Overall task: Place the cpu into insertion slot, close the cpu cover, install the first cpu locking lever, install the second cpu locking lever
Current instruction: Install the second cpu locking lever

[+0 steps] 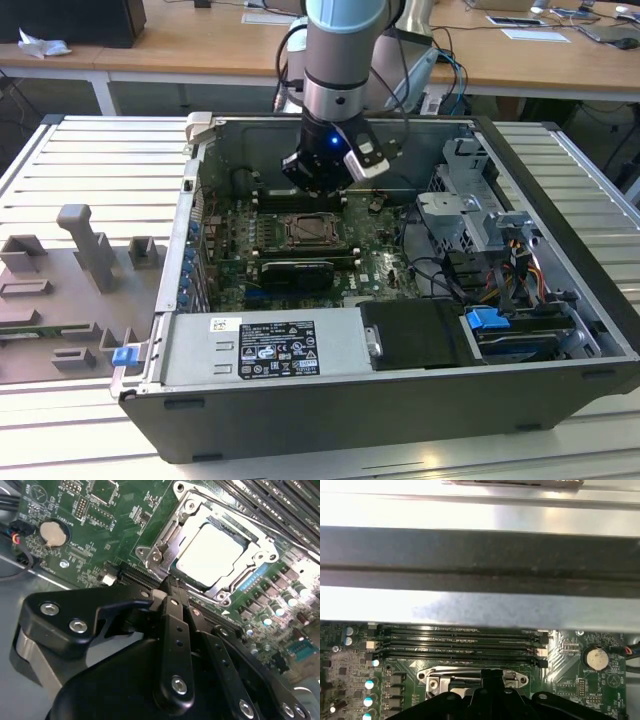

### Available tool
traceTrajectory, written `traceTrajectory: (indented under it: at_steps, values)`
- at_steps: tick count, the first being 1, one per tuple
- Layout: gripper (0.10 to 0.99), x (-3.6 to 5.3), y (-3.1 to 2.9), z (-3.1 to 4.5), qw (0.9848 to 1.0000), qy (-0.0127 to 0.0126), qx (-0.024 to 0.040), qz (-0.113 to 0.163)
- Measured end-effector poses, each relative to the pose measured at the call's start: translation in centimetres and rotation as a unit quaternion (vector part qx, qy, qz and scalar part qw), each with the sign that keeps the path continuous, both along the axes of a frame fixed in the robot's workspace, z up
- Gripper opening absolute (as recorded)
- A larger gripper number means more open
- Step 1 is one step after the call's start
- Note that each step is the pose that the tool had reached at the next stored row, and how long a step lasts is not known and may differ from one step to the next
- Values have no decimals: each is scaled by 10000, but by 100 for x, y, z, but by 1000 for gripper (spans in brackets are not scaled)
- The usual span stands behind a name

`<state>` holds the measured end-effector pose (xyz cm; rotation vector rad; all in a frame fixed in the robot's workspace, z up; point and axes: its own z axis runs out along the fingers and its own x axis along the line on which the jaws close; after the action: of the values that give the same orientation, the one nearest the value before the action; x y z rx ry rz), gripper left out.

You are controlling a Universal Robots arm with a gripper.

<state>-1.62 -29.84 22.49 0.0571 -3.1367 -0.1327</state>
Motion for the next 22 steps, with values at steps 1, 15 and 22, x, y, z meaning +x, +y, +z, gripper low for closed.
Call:
traceTrajectory:
  at_steps: [1,15,22]
  values:
    - [106,0,0,26,10000,0,0,0]
    - [106,-13,-198,89,10000,0,0,0]
    - [106,-17,-327,86,10000,7,0,0]
